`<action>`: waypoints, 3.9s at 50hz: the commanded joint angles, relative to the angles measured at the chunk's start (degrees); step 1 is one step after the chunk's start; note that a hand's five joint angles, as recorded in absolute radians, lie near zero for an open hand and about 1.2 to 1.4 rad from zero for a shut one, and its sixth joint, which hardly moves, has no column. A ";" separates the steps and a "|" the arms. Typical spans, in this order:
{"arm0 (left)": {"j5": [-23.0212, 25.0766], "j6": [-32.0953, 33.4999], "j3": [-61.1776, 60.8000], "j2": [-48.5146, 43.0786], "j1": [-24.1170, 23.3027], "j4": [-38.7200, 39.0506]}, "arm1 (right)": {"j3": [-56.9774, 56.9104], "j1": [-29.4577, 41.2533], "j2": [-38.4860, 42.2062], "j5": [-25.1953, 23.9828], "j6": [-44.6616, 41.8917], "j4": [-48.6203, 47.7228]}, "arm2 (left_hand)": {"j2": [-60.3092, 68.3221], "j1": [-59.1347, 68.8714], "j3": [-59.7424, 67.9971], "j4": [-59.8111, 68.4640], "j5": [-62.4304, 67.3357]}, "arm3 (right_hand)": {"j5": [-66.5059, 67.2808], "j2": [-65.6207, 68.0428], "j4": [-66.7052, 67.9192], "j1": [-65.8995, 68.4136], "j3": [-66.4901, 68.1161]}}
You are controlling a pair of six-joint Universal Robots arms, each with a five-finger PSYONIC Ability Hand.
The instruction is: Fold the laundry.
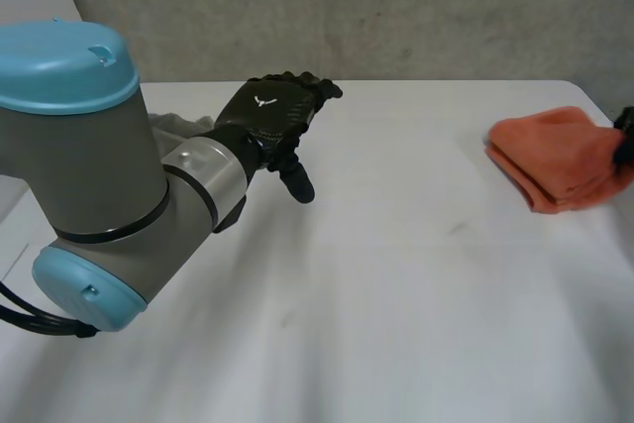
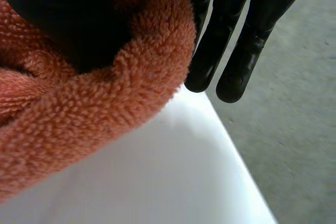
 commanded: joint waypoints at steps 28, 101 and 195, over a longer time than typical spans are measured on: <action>-0.11 -0.17 0.61 -0.34 0.09 -0.06 | 15.83 -5.29 -9.39 7.45 -6.39 7.54 | -1.66 -0.81 -1.96 -1.55 -2.46 | -56.41 -57.52 -57.96 -45.05 -57.60; 7.01 23.99 15.64 -30.21 36.74 14.44 | 85.00 39.88 -55.45 -2.39 -14.04 -15.39 | -1.16 -0.31 -1.45 -1.05 -1.95 | -56.41 -57.52 -57.96 -45.05 -57.60; 2.35 21.27 -22.85 2.03 26.10 2.31 | 73.60 47.08 -49.40 0.77 -7.72 -9.33 | 6.41 7.26 6.12 6.52 5.62 | -56.41 -57.52 -57.96 -45.05 -57.60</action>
